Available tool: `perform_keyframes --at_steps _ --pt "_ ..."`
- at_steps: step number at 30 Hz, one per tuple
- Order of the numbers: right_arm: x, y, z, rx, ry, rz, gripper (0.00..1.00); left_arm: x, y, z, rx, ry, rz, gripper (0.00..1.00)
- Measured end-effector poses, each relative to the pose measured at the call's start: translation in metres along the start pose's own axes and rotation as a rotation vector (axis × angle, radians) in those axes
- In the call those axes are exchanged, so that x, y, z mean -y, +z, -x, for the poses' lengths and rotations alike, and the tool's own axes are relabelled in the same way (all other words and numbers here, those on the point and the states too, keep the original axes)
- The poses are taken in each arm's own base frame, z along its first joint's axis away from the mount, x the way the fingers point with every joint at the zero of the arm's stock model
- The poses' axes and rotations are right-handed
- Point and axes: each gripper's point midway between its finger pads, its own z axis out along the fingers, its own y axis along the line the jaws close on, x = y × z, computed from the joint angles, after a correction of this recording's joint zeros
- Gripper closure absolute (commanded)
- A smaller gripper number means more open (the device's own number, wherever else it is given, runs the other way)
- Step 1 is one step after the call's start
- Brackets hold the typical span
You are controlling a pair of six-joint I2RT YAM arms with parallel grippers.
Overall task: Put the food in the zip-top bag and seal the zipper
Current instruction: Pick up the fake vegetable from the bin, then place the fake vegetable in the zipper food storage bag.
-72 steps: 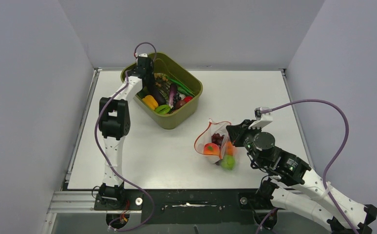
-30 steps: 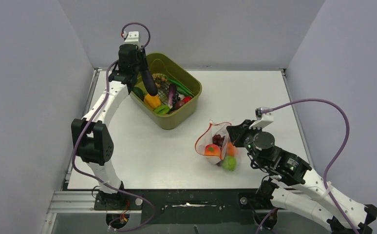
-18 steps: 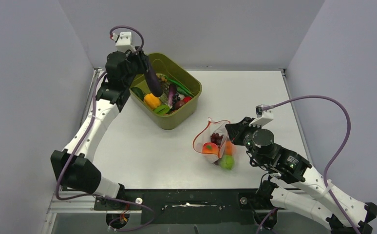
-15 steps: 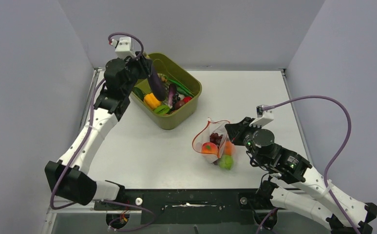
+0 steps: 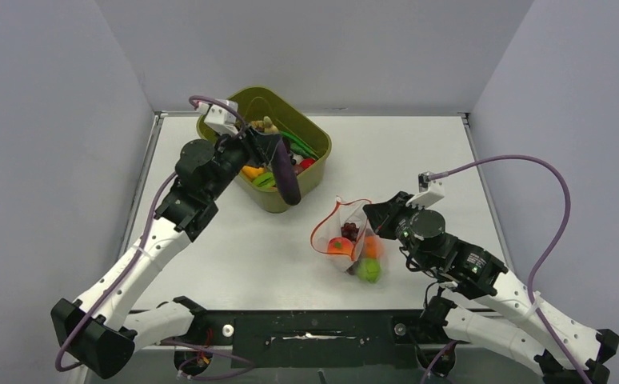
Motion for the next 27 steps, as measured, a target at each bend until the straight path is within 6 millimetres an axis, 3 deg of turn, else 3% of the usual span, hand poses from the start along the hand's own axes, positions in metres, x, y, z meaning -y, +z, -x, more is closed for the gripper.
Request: perform_keyframes --at_steps 10,20,27 --pt "-0.012 0.005 -0.002 -0.009 0.04 0.032 1.0 0.059 -0.023 -0.035 -0.008 -0.06 -0.178 0.87" --pt "-0.02 0.009 -0.005 -0.019 0.09 0.063 1.0 0.093 -0.019 -0.062 -0.016 -0.105 -0.25 0.88" --pt "-0.024 0.009 -0.003 -0.015 0.118 0.074 1.0 0.106 -0.018 -0.094 -0.022 -0.099 -0.272 0.89"
